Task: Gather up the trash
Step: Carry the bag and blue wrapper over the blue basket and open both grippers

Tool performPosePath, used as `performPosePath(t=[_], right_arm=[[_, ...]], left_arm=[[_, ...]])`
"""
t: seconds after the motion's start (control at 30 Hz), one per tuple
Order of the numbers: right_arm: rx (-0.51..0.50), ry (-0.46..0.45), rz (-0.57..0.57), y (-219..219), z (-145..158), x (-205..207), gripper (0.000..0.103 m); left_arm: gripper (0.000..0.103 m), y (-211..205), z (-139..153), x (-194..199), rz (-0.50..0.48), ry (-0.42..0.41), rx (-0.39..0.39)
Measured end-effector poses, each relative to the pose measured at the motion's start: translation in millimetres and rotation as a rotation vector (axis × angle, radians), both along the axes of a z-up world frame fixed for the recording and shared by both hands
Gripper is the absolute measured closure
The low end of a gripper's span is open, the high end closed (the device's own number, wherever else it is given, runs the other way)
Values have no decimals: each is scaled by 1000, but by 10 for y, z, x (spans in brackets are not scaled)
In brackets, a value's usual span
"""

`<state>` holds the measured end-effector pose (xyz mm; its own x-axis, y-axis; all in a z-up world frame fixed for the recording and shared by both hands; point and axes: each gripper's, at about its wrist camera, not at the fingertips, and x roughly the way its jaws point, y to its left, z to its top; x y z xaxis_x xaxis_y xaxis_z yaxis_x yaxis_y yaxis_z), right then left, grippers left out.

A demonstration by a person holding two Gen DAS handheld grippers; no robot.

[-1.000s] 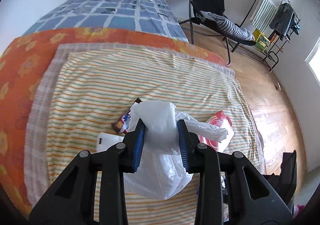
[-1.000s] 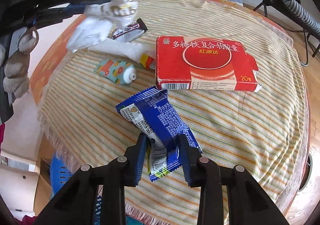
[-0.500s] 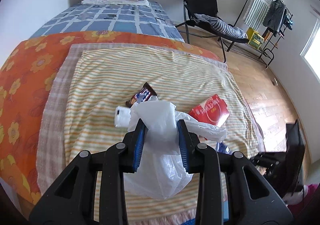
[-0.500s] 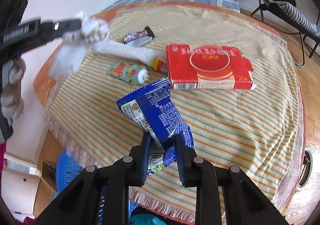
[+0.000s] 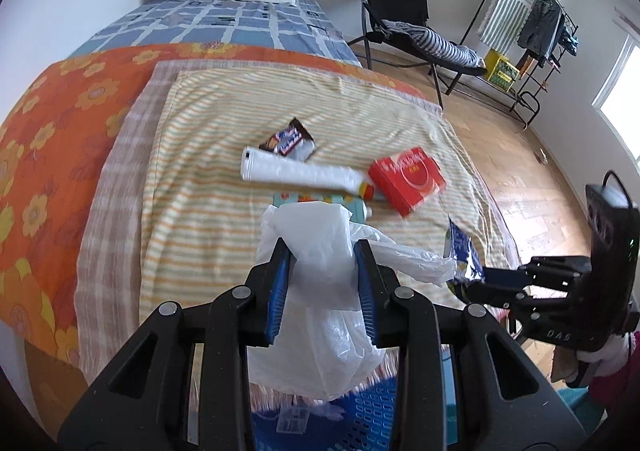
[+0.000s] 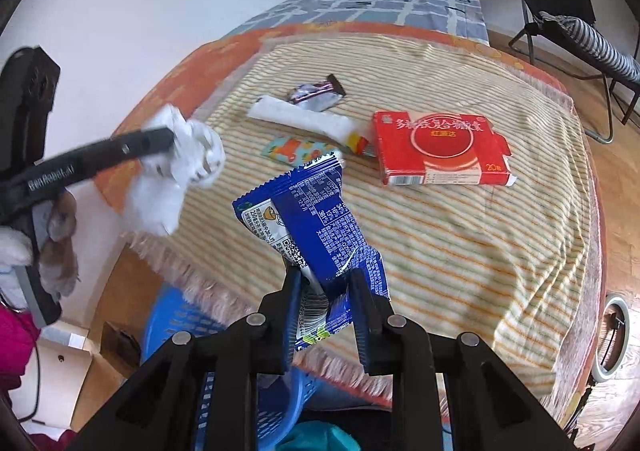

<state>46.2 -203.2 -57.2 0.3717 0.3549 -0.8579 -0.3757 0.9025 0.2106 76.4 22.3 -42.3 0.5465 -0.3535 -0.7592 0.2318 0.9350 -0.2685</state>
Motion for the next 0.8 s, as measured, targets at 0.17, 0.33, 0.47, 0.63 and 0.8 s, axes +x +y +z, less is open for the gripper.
performPosePath(t=[0.17, 0.33, 0.47, 0.63, 0.8], right_arm=[[12, 8, 30, 102, 73, -196, 80], [6, 22, 88, 255, 105, -396, 80], [-22, 32, 133, 384, 74, -553, 80], [-44, 47, 170, 496, 12, -687, 80], [-69, 78, 218, 602, -86, -813, 80]], left_arm=[[72, 27, -30, -284, -7, -3, 3], [72, 84, -118, -583, 2, 19, -10], [72, 194, -273, -820, 27, 62, -21], [72, 349, -465, -1004, 67, 119, -33], [72, 406, -683, -1154, 84, 177, -24]])
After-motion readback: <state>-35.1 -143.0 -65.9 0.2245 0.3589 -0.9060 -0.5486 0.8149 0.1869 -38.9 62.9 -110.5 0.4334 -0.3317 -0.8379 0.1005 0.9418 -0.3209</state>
